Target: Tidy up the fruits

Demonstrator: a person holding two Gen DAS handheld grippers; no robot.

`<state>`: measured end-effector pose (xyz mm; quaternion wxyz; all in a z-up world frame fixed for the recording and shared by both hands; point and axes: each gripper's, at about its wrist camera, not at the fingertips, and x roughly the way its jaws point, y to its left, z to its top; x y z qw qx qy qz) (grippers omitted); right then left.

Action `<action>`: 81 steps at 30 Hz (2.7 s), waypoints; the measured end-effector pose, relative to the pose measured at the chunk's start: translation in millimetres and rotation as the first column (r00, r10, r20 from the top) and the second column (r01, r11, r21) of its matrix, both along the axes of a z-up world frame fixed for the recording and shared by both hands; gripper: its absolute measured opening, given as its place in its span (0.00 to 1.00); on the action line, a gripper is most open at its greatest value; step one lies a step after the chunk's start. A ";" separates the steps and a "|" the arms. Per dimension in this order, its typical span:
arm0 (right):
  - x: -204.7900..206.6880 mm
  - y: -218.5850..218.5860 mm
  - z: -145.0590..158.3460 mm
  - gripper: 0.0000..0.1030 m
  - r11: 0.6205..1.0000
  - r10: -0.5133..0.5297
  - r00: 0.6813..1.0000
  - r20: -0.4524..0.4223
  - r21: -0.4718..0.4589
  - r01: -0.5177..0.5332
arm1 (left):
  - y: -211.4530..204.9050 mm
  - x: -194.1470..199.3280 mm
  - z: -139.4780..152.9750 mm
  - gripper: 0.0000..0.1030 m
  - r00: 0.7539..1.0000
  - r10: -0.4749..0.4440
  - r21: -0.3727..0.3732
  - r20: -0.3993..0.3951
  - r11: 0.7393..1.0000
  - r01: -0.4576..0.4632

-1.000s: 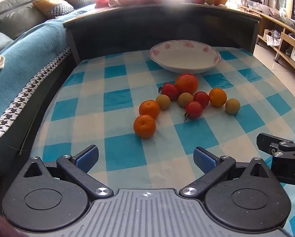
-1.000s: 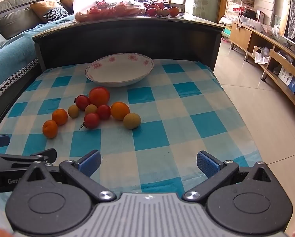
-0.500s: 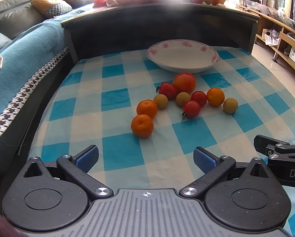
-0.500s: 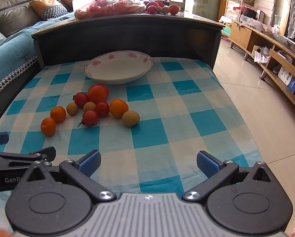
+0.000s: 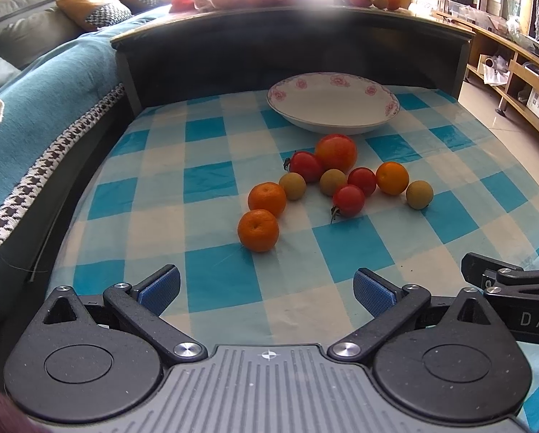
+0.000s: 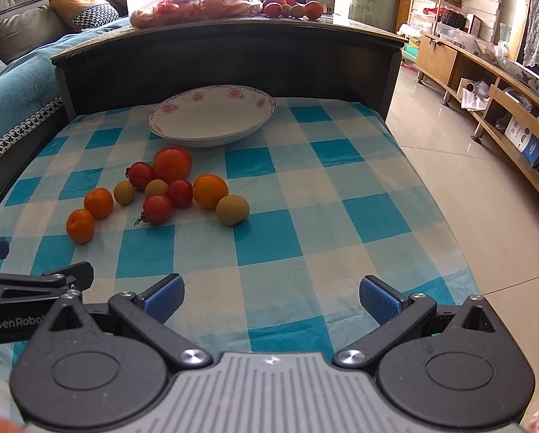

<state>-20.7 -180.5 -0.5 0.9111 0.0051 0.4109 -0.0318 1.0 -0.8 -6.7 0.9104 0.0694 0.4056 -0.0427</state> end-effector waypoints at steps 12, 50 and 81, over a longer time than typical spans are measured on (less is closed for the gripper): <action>0.6 -1.1 -0.8 1.00 1.000 -0.002 1.000 -0.011 0.013 0.003 | -0.1 0.7 -0.7 1.00 1.000 0.001 -0.003 -0.006 1.000 -0.001; 3.5 -2.4 -5.9 1.00 0.998 -0.005 0.999 -0.039 0.056 0.007 | 2.0 2.1 -3.4 1.00 1.000 0.007 -0.015 -0.024 1.000 -0.007; 73.5 -6.9 -16.5 0.63 0.969 0.222 0.975 0.004 0.112 -0.221 | 5.1 21.7 -11.7 1.00 0.997 -0.073 -0.018 -0.030 0.997 0.072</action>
